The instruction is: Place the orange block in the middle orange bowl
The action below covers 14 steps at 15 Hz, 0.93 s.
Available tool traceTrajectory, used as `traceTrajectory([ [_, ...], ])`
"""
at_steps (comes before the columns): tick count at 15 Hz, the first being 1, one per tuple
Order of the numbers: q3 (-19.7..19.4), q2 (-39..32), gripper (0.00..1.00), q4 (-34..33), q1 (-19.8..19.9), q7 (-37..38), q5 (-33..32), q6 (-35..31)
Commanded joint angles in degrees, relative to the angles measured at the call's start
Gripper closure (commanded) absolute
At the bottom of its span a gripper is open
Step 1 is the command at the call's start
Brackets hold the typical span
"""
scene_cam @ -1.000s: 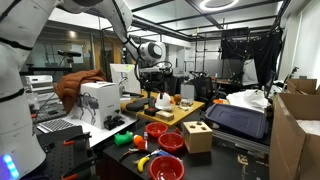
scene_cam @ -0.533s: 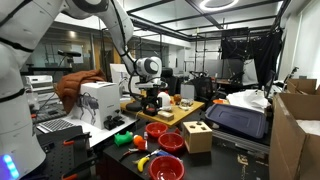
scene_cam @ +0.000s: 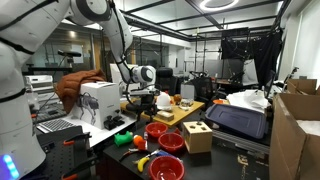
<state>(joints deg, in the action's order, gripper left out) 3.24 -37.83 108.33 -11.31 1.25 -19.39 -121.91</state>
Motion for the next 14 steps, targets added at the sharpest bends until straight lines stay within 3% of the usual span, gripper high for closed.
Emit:
traceTrajectory([
  [1,0.38,-1.42,0.00,-1.73,-0.64,-3.07,-0.36,3.00],
  [14,4.77,-6.41,0.00,-9.39,2.74,-21.81,3.35,8.02],
])
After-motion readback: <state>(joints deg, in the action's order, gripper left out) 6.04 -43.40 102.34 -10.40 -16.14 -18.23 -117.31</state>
